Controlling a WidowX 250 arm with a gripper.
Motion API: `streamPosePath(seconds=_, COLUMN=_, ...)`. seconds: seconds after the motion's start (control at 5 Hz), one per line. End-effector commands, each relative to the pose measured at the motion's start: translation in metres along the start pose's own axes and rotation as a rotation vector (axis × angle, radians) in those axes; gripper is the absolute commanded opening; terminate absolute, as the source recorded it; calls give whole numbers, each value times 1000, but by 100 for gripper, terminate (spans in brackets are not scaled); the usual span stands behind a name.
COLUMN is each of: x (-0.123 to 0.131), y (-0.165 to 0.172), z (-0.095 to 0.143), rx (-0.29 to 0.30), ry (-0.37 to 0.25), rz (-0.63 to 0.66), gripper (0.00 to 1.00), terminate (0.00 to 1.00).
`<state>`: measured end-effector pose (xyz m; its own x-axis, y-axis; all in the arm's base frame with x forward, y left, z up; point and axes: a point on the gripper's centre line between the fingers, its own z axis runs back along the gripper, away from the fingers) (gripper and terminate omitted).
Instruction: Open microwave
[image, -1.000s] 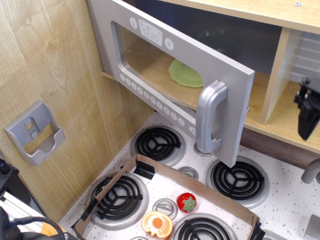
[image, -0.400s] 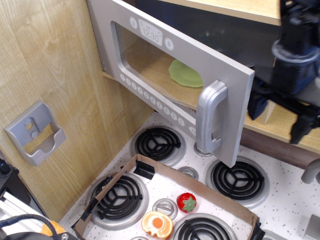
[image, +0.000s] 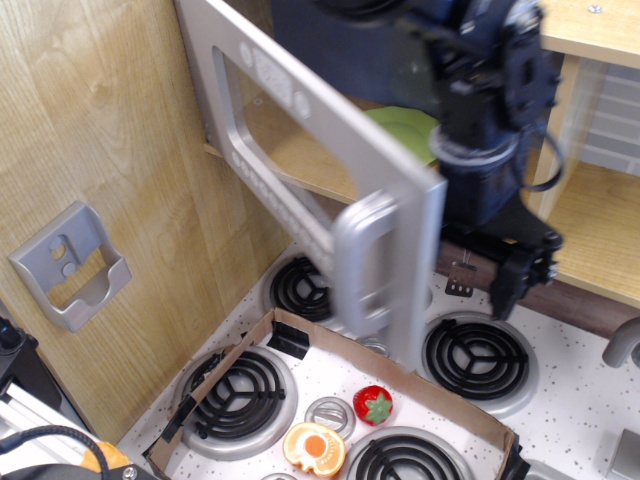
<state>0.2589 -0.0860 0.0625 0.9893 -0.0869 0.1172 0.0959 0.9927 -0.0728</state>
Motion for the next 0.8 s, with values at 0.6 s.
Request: streamPosePath(seconds=0.6, x=-98, y=30, z=-10, rx=60, ry=-166, rz=245, gripper=100, terminate=0)
